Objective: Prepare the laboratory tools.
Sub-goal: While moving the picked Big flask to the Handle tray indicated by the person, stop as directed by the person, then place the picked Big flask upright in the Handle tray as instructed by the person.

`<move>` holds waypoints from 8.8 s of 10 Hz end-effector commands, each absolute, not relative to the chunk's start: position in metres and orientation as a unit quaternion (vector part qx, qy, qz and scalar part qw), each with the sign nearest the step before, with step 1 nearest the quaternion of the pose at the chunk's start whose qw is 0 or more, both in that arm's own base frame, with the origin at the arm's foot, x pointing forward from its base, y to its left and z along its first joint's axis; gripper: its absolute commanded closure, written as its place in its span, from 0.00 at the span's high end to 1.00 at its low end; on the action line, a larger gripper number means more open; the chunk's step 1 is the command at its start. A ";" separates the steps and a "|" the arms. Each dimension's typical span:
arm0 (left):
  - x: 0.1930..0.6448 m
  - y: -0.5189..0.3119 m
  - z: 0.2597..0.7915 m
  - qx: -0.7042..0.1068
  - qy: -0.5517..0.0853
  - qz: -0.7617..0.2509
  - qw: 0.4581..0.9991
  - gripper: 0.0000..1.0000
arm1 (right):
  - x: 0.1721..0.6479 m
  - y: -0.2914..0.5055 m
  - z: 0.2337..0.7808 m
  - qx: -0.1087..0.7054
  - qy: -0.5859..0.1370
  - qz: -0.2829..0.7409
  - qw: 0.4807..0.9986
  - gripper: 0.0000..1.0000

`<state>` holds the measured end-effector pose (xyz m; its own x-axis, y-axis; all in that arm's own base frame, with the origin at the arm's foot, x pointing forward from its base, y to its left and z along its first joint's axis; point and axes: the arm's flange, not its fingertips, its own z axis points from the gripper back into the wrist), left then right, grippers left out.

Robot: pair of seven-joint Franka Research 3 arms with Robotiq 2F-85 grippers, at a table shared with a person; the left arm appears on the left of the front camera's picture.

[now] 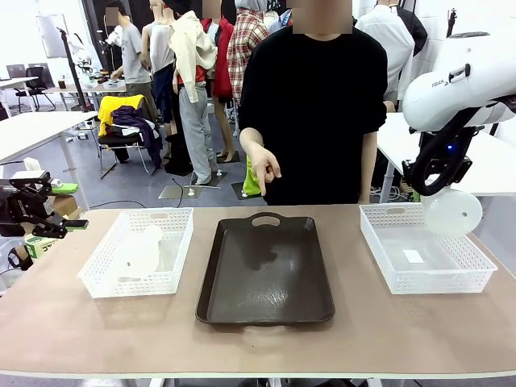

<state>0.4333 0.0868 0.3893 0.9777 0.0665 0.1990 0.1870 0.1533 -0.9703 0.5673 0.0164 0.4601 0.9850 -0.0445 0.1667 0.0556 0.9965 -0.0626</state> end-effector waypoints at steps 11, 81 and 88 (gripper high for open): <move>0.433 0.088 0.392 -0.650 -0.097 -0.035 0.753 1.00 | 0.586 0.093 0.505 0.015 -0.113 0.019 0.993 0.00; 0.433 0.088 0.392 -0.650 -0.097 -0.035 0.753 1.00 | 0.619 0.297 0.422 0.367 -0.446 0.581 0.574 0.00; 0.433 0.088 0.392 -0.650 -0.097 -0.035 0.753 1.00 | 0.647 0.284 0.354 0.434 -0.461 0.525 0.568 0.00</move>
<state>0.4334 0.0870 0.3894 0.9777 0.0669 0.1990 0.1870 0.1537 -0.9703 0.6427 0.2831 0.3469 -0.0014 0.2098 0.9777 -0.9979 0.0623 -0.0148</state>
